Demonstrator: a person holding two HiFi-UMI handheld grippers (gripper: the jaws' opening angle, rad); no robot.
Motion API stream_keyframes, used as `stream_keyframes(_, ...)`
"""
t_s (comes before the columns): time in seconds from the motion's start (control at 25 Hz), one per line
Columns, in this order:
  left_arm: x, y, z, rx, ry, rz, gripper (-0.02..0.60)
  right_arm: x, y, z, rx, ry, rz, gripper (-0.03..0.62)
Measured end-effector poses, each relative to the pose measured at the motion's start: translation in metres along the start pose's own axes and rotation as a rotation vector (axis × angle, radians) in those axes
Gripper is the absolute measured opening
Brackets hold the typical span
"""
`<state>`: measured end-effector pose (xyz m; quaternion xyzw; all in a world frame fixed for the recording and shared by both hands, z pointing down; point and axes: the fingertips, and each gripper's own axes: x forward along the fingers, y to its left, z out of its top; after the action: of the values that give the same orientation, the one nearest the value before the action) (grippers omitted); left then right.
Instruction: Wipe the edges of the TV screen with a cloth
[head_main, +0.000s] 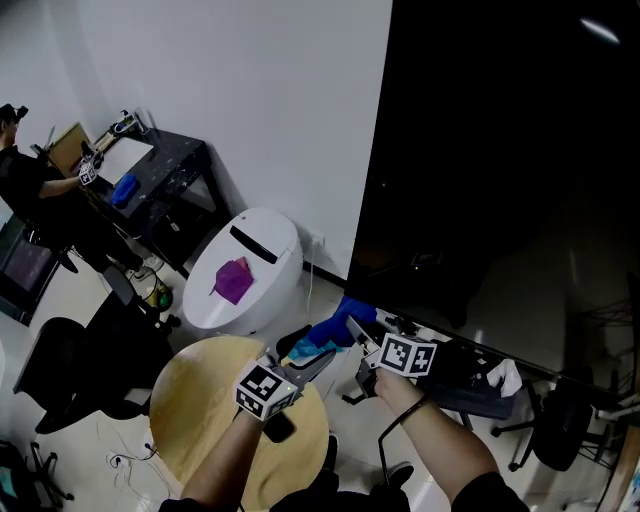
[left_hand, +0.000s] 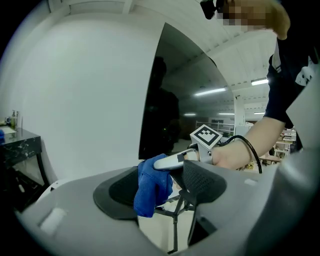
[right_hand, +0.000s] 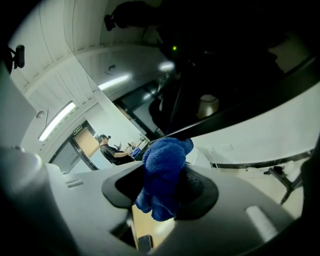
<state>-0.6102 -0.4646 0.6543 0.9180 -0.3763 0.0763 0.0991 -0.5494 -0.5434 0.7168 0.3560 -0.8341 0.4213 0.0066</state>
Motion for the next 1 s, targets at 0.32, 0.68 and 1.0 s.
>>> stream_keyframes(0.32, 0.006, 0.013, -0.006, 0.111, 0.090, 0.009, 0.284, 0.030, 0.033, -0.006, -0.022, 0.026, 0.076, 0.179)
stream_keyframes(0.68, 0.018, 0.029, 0.000, 0.209, 0.133, 0.093, 0.305, 0.019, 0.088, 0.001, -0.150, 0.030, 0.164, 0.181)
stream_keyframes(1.0, 0.028, 0.018, -0.005, 0.222, 0.133, 0.106, 0.221, 0.003, 0.096, -0.004, -0.114, 0.024, 0.167, 0.184)
